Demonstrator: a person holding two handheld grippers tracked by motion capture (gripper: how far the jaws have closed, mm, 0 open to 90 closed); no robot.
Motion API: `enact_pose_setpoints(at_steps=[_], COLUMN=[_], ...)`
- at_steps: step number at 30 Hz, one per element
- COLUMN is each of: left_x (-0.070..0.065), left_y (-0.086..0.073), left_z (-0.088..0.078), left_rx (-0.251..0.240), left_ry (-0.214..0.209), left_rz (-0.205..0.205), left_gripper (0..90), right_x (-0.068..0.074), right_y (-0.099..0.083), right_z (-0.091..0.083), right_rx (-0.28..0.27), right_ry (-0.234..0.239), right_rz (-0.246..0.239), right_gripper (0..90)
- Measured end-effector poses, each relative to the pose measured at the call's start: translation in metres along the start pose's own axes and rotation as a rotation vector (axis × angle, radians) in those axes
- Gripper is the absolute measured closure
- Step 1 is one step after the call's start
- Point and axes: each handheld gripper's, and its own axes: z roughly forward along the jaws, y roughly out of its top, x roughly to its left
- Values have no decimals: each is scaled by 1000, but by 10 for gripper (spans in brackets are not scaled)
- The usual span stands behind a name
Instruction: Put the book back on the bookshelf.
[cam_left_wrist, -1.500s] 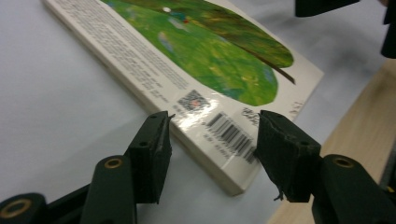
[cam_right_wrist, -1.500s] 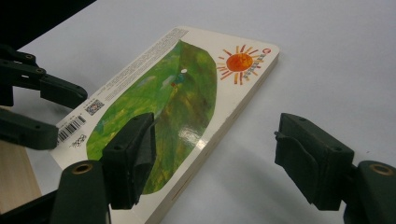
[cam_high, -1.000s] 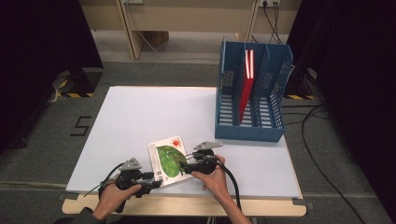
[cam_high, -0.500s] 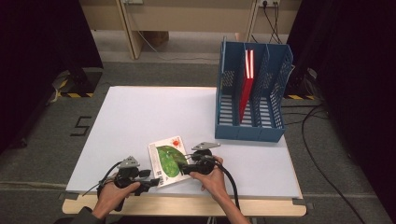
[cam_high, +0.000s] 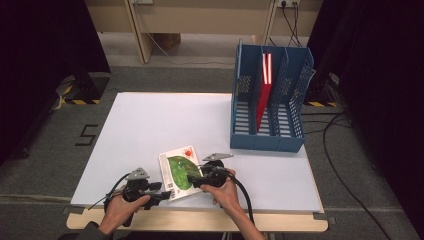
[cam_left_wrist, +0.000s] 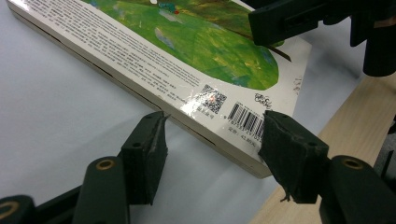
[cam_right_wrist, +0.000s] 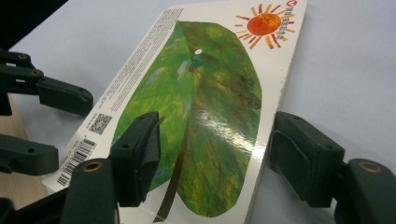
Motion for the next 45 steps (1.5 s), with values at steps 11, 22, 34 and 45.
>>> enact_pose_setpoints(at_steps=[11, 22, 34, 45], left_x=[2, 7, 15, 18], left_y=[-2, -4, -5, -6], left_z=[0, -2, -5, -8], left_rx=[-13, -26, -32, -23], left_ry=[-9, -37, -78, -87], left_rz=[-11, -27, -32, -15], left_gripper=[410, 410, 410, 409], right_x=[3, 14, 49, 71], right_y=[5, 12, 32, 40], right_z=[-9, -22, -34, -36], right_rx=[-82, -142, -190, -226], right_ry=[32, 40, 35, 89], right_rz=[80, 78, -74, -121], right_gripper=[432, 442, 471, 473])
